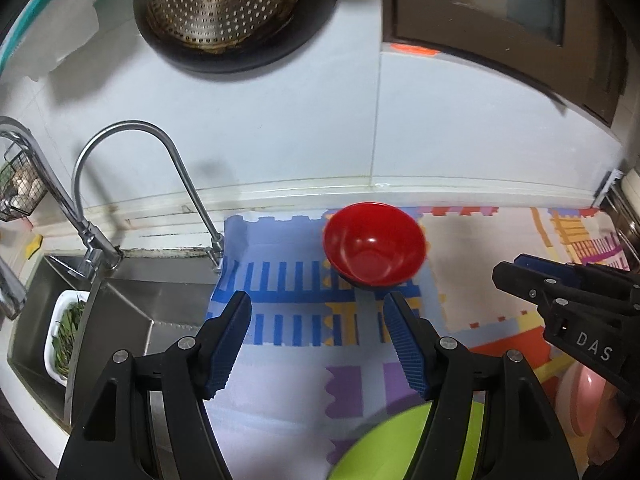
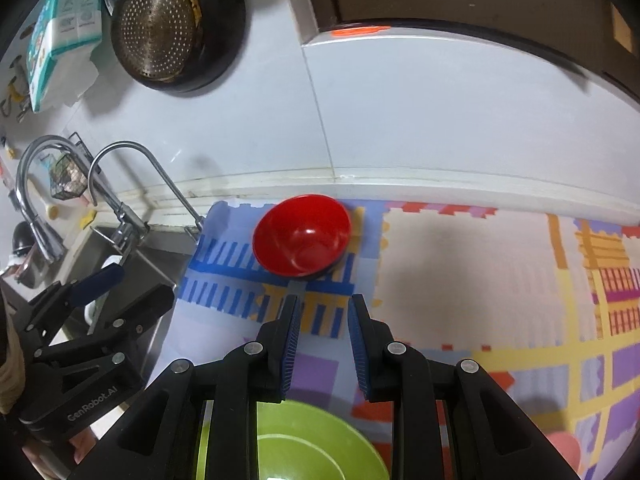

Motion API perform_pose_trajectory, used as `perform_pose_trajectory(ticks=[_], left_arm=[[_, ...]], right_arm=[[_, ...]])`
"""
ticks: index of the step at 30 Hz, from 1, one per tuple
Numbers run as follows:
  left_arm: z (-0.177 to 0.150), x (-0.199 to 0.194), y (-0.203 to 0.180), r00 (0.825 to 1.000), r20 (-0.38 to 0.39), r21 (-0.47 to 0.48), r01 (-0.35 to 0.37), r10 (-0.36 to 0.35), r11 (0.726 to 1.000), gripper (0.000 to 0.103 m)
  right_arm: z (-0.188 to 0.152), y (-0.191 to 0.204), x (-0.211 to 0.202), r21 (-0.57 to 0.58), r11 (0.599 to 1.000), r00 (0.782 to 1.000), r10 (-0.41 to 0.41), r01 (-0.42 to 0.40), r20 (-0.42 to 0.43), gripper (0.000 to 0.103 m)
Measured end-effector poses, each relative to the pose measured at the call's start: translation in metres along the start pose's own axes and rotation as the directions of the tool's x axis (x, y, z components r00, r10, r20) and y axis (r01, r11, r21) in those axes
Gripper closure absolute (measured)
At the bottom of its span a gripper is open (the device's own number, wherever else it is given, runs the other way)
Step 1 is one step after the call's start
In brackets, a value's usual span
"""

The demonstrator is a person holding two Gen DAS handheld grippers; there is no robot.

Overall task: Organize plates and bowls
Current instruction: 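Close both tools on the rim of the red bowl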

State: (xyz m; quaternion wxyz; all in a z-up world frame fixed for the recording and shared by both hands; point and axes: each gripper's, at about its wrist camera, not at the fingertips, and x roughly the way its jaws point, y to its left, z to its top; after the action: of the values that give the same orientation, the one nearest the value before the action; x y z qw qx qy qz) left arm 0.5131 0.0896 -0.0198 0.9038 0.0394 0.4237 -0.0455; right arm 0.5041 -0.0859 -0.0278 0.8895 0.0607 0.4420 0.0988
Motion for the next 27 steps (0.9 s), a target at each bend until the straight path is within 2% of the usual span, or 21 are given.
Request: perform_pose_trajectory(ticks=[9, 17, 25, 27], left_arm=[[0.021, 0.057, 0.009, 0.999, -0.05, 0.006, -0.001, 0.002, 1.0, 0.035], [0.03, 0.105, 0.011, 0.995, -0.099, 0.02, 0.02, -0.018, 1.0, 0.035], [0.036, 0.145, 0.01, 0.988, -0.154, 0.007, 0.034, -0.032, 0.999, 0.036], [0.036, 0.153, 0.009, 0.985, -0.166, 0.002, 0.039, -0.038, 0.999, 0.04]], right_arm=[[0.03, 0.006, 0.049, -0.025, 0.999, 0.998, 0.024, -0.025, -0.056, 0.077], [0.049, -0.001, 0.101, -0.031, 1.0, 0.992, -0.001, -0.002, -0.126, 0.077], [0.058, -0.008, 0.136, -0.037, 0.999, 0.985, -0.03, 0.024, -0.17, 0.077], [0.06, -0.01, 0.144, -0.031, 0.999, 0.983, -0.032, 0.026, -0.182, 0.077]])
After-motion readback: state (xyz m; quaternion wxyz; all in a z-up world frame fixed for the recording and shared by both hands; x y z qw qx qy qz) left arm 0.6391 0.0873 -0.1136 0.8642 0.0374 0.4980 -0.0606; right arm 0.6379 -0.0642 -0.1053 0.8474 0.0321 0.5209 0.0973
